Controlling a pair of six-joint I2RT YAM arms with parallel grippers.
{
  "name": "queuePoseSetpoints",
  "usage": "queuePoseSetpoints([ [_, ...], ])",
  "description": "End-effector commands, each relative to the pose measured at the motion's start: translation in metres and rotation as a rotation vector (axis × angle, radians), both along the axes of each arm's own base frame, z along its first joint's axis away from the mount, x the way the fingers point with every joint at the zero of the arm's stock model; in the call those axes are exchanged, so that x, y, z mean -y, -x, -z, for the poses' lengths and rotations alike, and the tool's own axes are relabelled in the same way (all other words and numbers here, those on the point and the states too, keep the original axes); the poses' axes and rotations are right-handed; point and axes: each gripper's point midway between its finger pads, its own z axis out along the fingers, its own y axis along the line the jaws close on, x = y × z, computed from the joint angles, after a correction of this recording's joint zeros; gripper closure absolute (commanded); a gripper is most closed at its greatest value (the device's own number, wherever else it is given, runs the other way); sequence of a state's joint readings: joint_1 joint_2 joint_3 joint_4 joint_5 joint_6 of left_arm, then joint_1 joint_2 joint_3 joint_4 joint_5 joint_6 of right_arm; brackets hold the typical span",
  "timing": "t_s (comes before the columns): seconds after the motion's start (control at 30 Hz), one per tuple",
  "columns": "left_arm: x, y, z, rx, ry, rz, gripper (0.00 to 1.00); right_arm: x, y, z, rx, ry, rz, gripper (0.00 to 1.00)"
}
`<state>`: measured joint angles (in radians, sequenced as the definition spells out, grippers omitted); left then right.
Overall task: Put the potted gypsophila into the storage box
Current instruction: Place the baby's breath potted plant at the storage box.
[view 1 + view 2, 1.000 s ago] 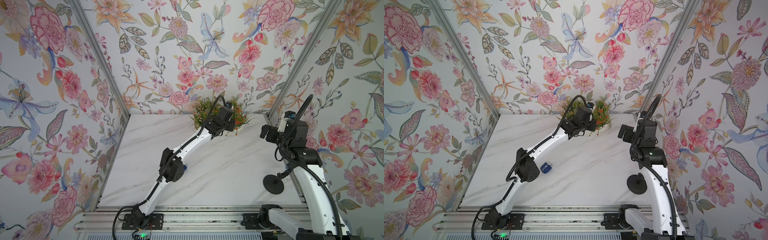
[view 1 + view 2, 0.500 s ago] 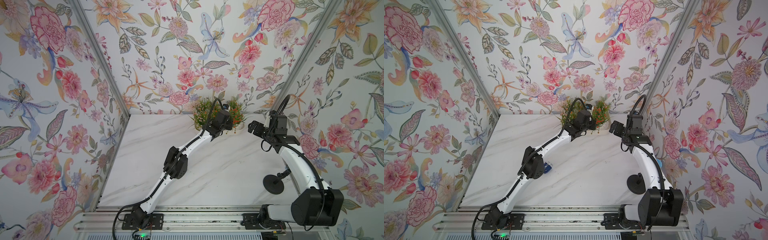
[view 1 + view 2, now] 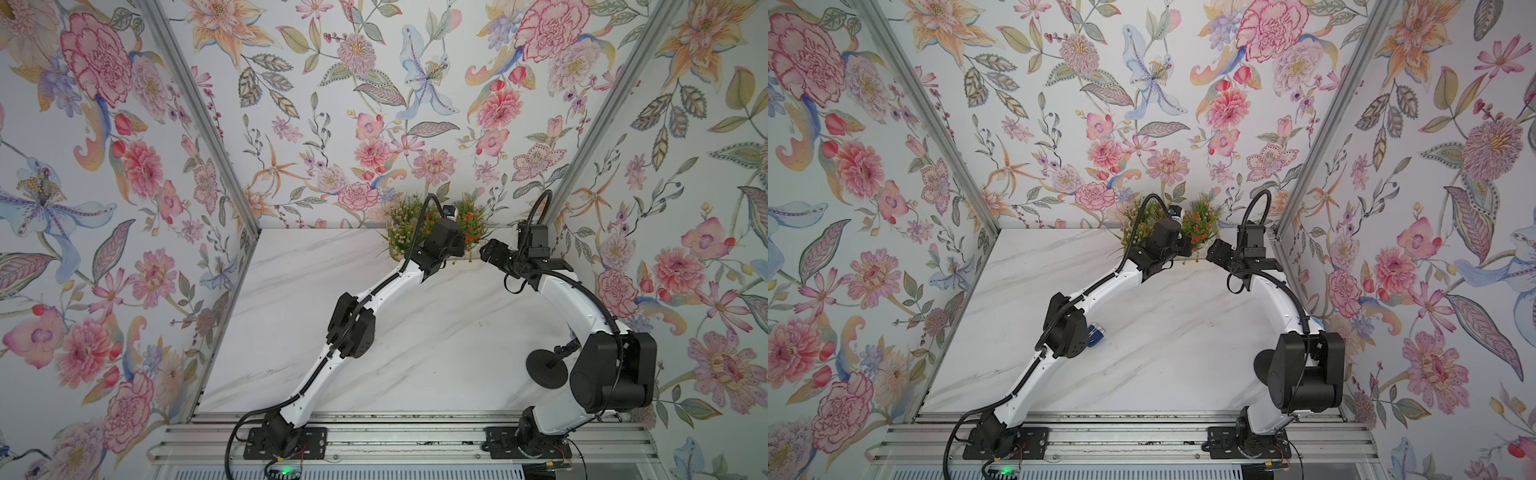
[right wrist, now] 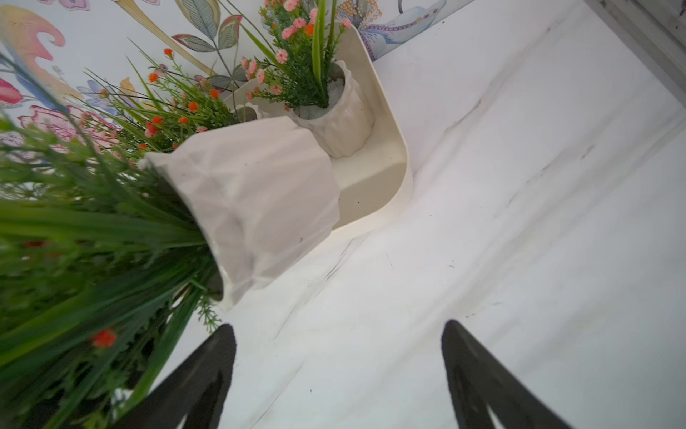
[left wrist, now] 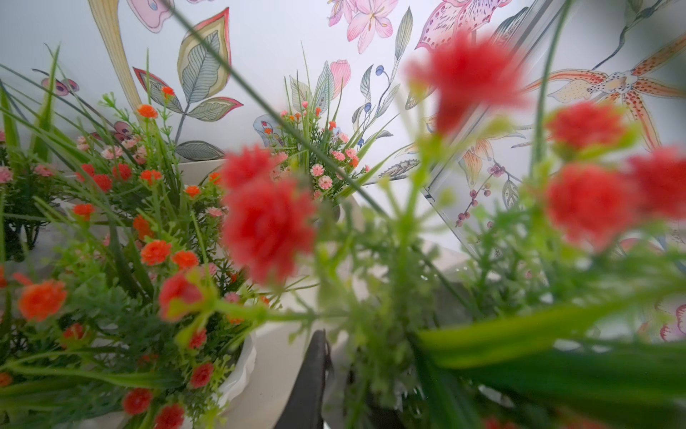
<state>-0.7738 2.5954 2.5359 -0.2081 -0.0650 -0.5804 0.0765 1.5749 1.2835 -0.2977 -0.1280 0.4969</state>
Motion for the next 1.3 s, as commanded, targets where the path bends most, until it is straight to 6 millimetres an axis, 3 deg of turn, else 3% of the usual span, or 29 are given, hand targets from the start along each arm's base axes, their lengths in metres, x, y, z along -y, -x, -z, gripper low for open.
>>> queuePoseSetpoints([
  [0.0,-0.006,-0.009,-0.043,0.075,0.094,-0.044,1.0,-0.01,-0.014,-0.018,0.068,-0.025,-0.012,0.16],
  [0.5,-0.007,-0.006,-0.051,0.086,0.089,-0.026,1.0,-0.026,-0.038,-0.007,0.059,-0.01,-0.007,0.39],
  [1.27,-0.001,-0.001,-0.054,0.134,0.047,-0.017,1.0,-0.034,-0.053,0.015,-0.023,-0.033,0.013,0.74],
])
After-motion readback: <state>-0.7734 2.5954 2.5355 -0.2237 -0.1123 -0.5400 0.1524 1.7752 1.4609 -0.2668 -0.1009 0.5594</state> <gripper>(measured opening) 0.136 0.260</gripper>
